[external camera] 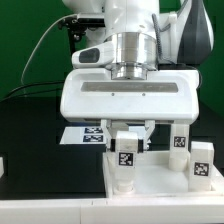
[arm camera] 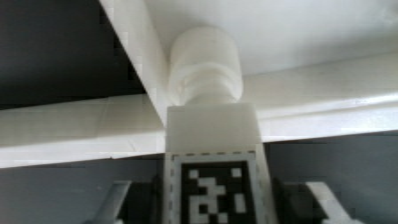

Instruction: Assemble square table

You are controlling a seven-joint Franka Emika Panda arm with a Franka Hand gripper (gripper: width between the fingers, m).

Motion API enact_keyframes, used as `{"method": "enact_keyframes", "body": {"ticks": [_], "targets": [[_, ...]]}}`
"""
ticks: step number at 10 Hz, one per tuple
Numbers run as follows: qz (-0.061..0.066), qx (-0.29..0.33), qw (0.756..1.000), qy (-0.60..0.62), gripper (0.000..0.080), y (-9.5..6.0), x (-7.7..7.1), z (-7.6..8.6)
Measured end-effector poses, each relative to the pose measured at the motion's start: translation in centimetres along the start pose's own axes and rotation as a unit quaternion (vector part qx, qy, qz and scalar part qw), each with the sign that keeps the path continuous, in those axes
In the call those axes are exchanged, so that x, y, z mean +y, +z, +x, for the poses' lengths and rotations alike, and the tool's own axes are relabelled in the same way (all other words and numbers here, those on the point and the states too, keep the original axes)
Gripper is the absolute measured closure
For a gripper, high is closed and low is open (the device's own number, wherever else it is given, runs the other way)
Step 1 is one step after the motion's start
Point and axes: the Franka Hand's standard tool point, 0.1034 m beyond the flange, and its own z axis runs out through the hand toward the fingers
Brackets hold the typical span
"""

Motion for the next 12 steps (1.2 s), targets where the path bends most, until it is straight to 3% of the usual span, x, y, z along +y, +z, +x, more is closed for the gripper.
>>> {"method": "enact_keyframes", "body": {"ticks": [4,9,11,12], "targets": [[-0.005,-0.003,1.0,-0.001,0.0515,0.7,0.4,-0.8],[-0.008,0.011,1.0,-0.005,0.0505,0.8,0.2,-0.6],[-0.008,0.011,1.0,-0.005,0.0197,0.9,0.3,-0.7],[-0.003,-0.015,1.0,-0.002,0.0197,1.1,0.1,-1.0]]}}
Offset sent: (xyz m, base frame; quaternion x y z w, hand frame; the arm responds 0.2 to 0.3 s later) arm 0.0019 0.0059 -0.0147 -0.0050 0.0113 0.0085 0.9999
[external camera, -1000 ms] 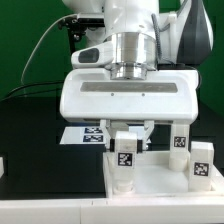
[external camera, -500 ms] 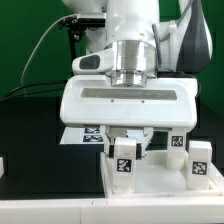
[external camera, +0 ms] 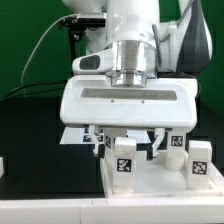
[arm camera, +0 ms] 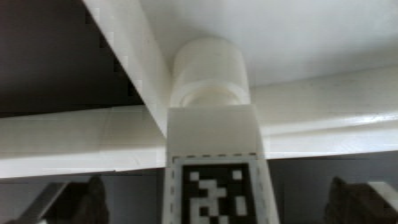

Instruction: Assemble square table

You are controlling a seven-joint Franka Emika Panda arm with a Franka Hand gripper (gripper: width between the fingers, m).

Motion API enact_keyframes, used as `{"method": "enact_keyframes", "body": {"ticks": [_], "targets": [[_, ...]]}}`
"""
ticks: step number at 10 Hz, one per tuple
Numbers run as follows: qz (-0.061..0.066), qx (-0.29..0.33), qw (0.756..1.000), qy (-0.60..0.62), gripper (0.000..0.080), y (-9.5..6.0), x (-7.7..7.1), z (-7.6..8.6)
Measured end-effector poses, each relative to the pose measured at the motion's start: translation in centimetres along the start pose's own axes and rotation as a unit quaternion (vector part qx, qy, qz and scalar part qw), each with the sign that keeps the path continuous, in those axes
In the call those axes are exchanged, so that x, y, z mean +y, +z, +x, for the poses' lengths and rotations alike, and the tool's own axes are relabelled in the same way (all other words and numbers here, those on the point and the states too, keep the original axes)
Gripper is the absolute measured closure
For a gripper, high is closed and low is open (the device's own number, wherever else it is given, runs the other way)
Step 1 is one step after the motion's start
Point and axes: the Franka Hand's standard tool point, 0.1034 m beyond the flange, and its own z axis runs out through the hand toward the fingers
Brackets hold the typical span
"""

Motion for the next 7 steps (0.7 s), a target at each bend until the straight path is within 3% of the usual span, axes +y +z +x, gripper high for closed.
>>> {"method": "enact_keyframes", "body": {"ticks": [1,2,3,4,5,7], "targets": [[0.014,-0.041,0.999,0.007,0.016,-0.7,-0.2,1.1],[0.012,-0.031,0.999,0.01,0.0152,-1.6,0.7,2.6],[0.02,-0.081,0.996,0.022,0.0152,-1.0,0.8,1.9],[0.034,-0.129,0.99,0.037,0.0152,-1.0,0.5,2.7],[0.04,-0.151,0.986,0.051,0.015,-1.0,0.1,3.3],[0.052,-0.232,0.969,0.066,0.015,-1.2,-0.4,2.9]]}}
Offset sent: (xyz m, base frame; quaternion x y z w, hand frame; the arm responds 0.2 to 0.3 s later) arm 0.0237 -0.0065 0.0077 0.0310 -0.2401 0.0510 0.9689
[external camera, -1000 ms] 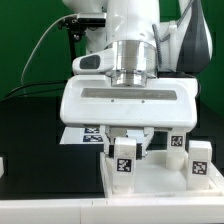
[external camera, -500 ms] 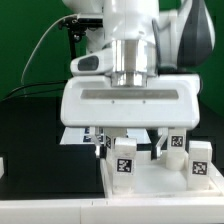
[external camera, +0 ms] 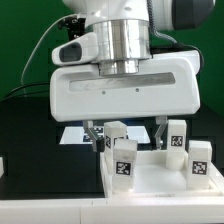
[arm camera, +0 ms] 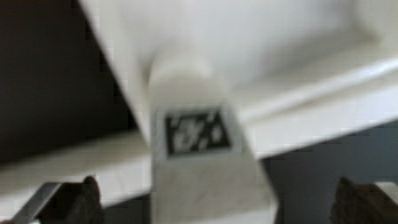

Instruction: Assemble square table

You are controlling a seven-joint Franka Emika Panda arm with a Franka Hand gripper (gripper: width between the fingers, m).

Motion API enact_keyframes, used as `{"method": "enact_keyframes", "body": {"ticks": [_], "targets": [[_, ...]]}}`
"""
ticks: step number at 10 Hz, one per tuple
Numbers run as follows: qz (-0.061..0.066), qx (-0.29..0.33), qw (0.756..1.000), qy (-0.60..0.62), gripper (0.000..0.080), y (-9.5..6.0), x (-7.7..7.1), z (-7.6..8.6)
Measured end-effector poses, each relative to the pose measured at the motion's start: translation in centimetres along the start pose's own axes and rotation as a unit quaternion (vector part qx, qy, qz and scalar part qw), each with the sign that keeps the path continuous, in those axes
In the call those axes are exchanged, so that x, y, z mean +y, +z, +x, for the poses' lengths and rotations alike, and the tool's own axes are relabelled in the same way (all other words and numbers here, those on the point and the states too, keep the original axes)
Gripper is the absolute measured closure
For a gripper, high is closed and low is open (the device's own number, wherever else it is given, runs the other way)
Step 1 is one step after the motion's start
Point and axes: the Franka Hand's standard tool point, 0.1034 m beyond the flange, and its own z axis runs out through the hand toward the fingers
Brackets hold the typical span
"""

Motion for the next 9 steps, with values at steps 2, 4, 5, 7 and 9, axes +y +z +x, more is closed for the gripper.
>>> {"method": "enact_keyframes", "body": {"ticks": [2,4,5,7,9], "targets": [[0.002,-0.053,0.999,0.006,0.015,0.7,0.4,-0.2],[-0.004,-0.03,1.0,0.001,0.015,1.4,1.0,0.2],[-0.006,-0.028,0.999,0.015,0.015,1.6,1.0,0.0],[-0.006,-0.028,0.999,0.02,0.0286,1.6,1.2,0.0],[-0.007,-0.027,0.998,0.064,0.0517,1.6,1.2,0.0]]}}
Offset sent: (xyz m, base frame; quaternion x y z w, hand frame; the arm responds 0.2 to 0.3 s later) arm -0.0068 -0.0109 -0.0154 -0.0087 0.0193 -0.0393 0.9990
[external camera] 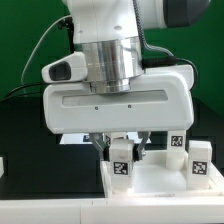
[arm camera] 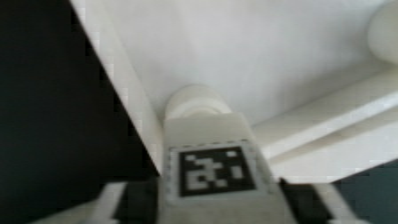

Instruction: Assemble square table

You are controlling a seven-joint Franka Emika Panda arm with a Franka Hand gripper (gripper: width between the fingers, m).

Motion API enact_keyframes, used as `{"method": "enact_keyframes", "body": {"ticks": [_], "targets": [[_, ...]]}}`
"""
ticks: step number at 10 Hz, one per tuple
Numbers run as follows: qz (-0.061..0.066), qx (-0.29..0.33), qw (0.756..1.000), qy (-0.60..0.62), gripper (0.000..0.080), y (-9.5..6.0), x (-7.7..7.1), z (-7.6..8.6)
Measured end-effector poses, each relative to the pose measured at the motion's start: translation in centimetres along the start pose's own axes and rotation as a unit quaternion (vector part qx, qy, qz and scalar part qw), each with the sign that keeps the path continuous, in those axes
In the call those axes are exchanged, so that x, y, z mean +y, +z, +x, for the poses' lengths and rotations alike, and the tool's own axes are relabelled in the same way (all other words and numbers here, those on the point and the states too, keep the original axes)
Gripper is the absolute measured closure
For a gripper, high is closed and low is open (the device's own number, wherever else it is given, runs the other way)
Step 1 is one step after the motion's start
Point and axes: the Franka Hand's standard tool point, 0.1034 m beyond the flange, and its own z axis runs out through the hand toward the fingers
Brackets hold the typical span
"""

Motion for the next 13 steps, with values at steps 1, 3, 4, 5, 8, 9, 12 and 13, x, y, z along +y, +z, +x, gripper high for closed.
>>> {"method": "enact_keyframes", "body": {"ticks": [1,3,4,5,8,9,12,13], "targets": [[0.0,0.001,0.999,0.038,0.0517,-0.01,0.0,0.03],[-0.007,0.002,0.99,0.138,0.0517,0.05,-0.14,-0.16],[-0.009,0.006,0.982,0.187,0.0517,0.09,-0.2,-0.13],[-0.008,0.014,0.964,0.266,0.0517,0.13,-0.4,-0.09],[0.003,0.045,0.876,0.48,0.0517,0.39,-0.97,-0.47],[0.008,0.046,0.857,0.513,0.0515,0.38,-0.94,-0.5],[0.009,0.046,0.847,0.529,0.0276,0.47,-0.99,-0.53],[0.01,0.058,0.891,0.451,0.0276,0.36,-0.8,-0.17]]}}
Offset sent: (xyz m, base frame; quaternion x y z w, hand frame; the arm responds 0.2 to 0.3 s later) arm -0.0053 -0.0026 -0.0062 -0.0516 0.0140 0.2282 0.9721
